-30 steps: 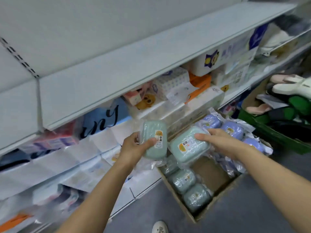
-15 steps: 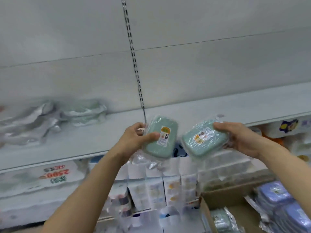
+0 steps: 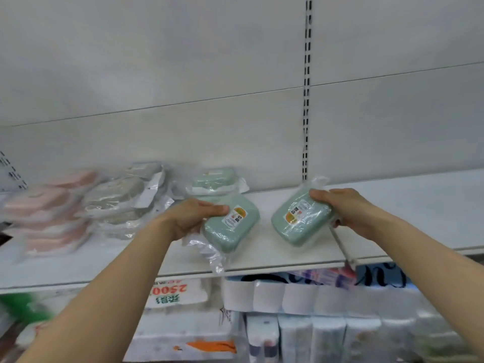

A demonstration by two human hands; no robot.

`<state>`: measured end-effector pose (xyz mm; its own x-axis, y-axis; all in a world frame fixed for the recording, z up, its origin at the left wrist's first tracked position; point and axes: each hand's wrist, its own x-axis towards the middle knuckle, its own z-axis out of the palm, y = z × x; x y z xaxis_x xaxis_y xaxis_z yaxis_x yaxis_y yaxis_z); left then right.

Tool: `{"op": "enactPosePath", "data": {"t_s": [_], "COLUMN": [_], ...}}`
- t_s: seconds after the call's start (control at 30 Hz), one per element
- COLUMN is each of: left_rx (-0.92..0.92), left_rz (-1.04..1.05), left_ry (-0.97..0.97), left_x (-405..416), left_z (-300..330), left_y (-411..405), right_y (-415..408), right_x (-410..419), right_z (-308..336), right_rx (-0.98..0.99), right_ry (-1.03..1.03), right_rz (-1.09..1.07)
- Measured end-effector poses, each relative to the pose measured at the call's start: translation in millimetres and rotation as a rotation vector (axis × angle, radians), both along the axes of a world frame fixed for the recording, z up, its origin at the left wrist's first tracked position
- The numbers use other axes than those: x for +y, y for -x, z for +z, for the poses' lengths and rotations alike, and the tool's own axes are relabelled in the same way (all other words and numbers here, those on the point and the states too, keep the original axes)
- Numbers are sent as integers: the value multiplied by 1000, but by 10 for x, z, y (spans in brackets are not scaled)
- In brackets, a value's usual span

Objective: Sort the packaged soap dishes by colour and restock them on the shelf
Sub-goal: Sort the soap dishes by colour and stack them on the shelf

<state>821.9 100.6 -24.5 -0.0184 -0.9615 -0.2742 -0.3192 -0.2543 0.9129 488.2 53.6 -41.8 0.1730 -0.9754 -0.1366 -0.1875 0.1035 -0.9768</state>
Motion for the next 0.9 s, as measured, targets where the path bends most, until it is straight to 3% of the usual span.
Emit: {"op": "enactPosePath", "data": {"t_s": [0.13,0.43,0.57,0.77,0.83,0.9], "left_rx": [-103,-221,-383,-730,-685,-450], "left_rz": [-96,-141,-112,-149,-86,24], "left_ry": [-54,21,36,240,357,481], "left_x": [-208,-257,-285,-228,-216,-232], "left_z": [-61,-113,-119,-106,-98,-40], "left_y": [-336,-518,-579,-538,-486,-418], "right_y": [-286,-592,-671,-950,-1053,-1202], "right_x": [-153,-331,-424,-601,-629,-669], "right_z": [-79,-28,95,363,499,623], "right_rx": [-4,11,-29,-143,-228,-335], "right_ry": [-76,-114,-68,40,65,66], "right_rz": [-15,-85,-199,-266,-274,-268]}}
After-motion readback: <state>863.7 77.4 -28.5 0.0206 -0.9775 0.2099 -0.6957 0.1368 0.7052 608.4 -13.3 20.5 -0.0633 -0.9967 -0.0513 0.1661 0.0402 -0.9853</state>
